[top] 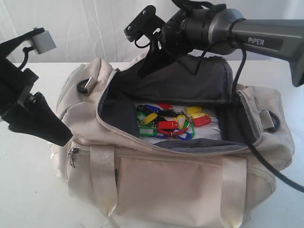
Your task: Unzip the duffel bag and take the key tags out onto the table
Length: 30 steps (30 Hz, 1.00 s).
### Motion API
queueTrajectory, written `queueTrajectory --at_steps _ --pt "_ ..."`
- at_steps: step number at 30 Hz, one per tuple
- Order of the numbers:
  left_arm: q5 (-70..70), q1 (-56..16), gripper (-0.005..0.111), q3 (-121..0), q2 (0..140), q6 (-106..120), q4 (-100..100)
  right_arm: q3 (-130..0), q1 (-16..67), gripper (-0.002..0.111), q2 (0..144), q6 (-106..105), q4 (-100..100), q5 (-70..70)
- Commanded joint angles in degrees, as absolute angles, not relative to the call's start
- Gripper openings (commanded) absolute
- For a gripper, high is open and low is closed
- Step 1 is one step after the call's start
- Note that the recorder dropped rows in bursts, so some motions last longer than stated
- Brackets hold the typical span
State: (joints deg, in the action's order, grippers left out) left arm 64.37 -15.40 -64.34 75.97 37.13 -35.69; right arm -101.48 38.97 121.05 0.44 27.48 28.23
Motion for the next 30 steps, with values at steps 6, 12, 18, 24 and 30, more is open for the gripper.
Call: queueTrajectory --at_steps 6,12,18,24,30 --pt "65.7 -15.6 0.000 -64.1 75.3 37.5 -37.1 -102.4 38.9 0.000 121.5 9.9 27.9 26.8" --pt "65.7 -15.6 0.000 -64.1 75.3 37.5 -37.1 -104.6 38.9 0.000 121.9 5.0 10.8 19.3" --pt "65.7 -15.6 0.000 -64.1 75.3 37.5 -37.1 -104.7 38.9 0.000 125.5 -21.4 -13.8 27.5" --pt "65.6 -15.6 0.000 -64.0 75.3 37.5 -37.2 -105.7 38.9 0.000 127.0 -31.6 -21.0 33.8" --pt "65.7 -15.6 0.000 -64.0 75.3 37.5 -37.2 -108.9 38.8 0.000 126.5 -33.2 -20.7 39.0"
